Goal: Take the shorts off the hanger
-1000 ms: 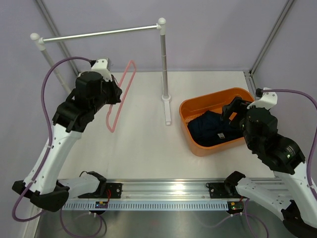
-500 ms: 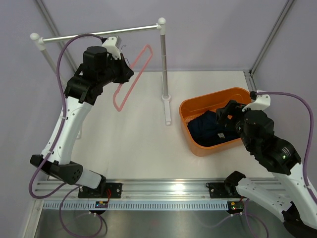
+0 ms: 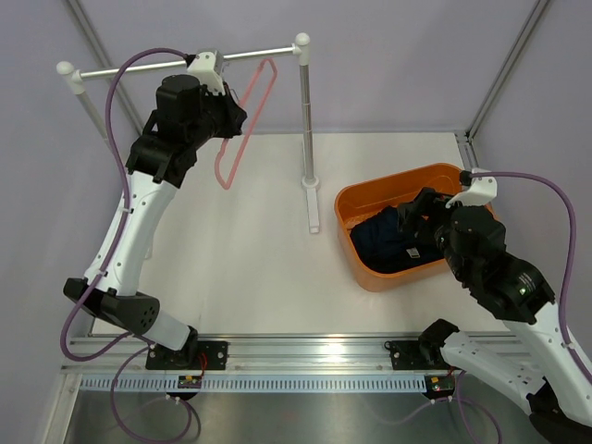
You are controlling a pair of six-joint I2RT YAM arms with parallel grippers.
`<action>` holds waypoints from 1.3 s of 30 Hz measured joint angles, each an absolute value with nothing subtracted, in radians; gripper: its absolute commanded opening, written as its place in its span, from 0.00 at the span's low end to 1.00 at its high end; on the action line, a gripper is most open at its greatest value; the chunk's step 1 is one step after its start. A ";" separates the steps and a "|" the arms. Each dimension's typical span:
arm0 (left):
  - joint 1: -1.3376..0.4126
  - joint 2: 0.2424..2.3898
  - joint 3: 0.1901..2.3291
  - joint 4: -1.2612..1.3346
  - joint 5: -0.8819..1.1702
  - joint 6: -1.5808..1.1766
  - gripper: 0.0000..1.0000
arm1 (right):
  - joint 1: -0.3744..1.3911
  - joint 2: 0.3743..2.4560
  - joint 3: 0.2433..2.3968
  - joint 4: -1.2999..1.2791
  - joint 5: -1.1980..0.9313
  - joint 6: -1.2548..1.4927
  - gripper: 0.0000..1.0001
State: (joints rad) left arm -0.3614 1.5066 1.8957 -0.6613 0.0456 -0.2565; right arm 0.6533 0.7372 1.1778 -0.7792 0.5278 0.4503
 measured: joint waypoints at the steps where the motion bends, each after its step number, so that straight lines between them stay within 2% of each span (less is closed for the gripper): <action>1: -0.361 1.508 1.896 -0.653 0.038 -0.254 0.00 | 0.653 0.739 1.177 -0.776 0.526 0.450 0.85; 23: -0.361 1.711 2.003 -0.536 -0.102 -0.247 0.00 | 0.653 0.759 1.132 -0.727 0.460 0.449 0.84; 39: -0.353 1.634 1.997 -0.525 -0.111 -0.224 0.00 | 0.653 0.755 1.108 -0.721 0.448 0.450 0.84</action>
